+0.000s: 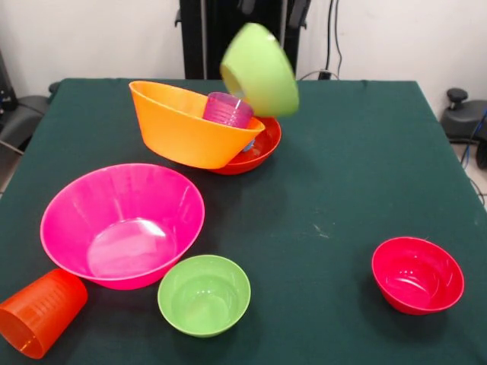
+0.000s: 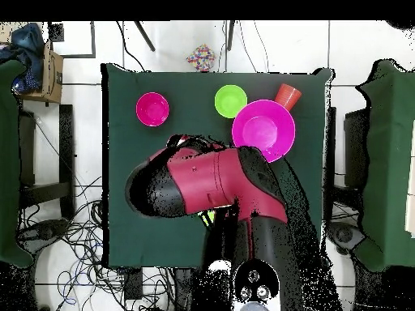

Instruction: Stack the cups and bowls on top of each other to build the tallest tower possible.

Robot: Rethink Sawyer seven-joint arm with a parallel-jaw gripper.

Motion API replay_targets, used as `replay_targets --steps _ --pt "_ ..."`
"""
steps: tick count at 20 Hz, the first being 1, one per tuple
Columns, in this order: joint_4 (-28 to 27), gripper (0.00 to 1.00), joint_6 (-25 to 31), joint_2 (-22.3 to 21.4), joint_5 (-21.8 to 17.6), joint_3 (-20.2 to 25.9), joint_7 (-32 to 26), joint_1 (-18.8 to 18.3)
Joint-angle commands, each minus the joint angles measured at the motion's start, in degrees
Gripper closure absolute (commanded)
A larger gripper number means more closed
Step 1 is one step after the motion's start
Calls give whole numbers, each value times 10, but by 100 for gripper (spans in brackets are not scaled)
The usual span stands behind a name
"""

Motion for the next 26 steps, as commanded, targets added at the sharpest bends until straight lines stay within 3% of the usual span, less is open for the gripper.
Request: replay_targets --steps 1,7,12,19,26 --pt "18 0 129 -24 39 69 -158 -15" --pt "-24 0 215 -41 76 91 -157 -17" --pt "-72 0 256 -22 75 100 -131 -13" --pt "-65 0 203 11 23 92 -90 2" --pt "-34 0 100 37 0 84 -47 17"
